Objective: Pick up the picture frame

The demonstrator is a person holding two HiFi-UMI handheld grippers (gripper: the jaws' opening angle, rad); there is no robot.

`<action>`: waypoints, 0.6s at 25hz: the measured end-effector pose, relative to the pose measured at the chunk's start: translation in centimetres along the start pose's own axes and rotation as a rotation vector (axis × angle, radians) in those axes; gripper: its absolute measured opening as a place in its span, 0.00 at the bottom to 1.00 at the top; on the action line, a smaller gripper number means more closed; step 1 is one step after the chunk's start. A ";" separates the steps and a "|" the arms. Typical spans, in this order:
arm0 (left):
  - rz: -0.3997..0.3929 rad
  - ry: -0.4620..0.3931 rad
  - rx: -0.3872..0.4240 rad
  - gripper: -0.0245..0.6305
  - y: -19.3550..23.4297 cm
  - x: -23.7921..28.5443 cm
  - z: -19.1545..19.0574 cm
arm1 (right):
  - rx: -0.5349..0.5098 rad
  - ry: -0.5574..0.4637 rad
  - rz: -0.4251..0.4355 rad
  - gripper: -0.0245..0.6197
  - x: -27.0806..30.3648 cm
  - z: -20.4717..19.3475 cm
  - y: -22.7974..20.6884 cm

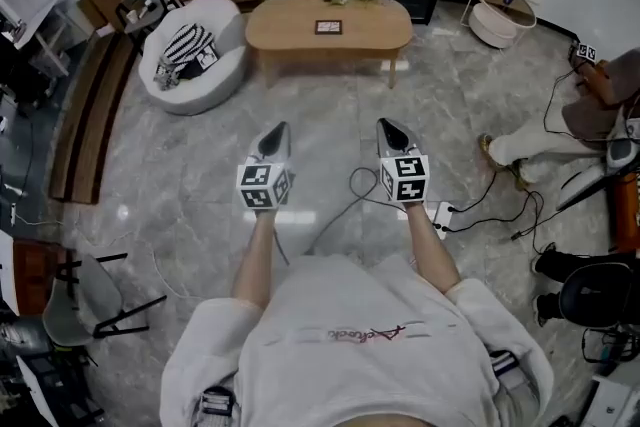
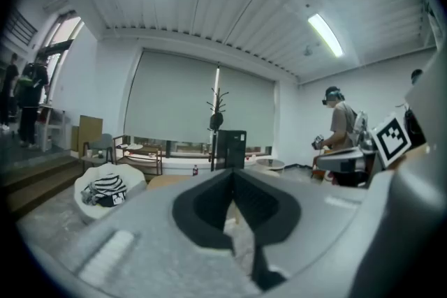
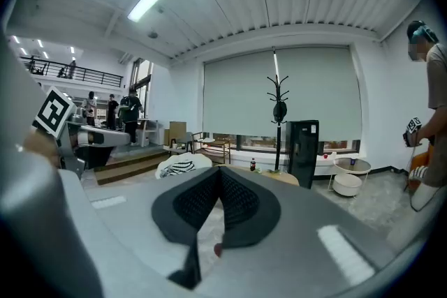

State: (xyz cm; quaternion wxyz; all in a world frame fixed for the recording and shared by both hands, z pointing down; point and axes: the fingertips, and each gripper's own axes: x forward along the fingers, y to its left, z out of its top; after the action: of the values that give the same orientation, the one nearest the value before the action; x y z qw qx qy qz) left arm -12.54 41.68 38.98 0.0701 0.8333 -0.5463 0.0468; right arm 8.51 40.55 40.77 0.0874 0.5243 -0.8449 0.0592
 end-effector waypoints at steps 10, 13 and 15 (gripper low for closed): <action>0.032 0.012 0.002 0.04 -2.3 0.3 -1.1 | 0.002 0.005 0.038 0.05 -0.8 -1.3 -1.6; 0.038 0.015 0.004 0.04 -2.5 0.3 -1.5 | -0.001 0.010 0.047 0.05 -0.9 -1.8 -1.5; 0.043 0.015 0.007 0.04 -2.8 0.4 -1.5 | -0.001 0.011 0.053 0.05 -0.8 -2.0 -1.7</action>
State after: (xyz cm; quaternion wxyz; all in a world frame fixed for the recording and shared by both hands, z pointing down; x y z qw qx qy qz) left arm -9.85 42.65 40.35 0.0703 0.8213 -0.5633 0.0563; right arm 10.57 40.86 42.60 0.0905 0.5012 -0.8582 0.0640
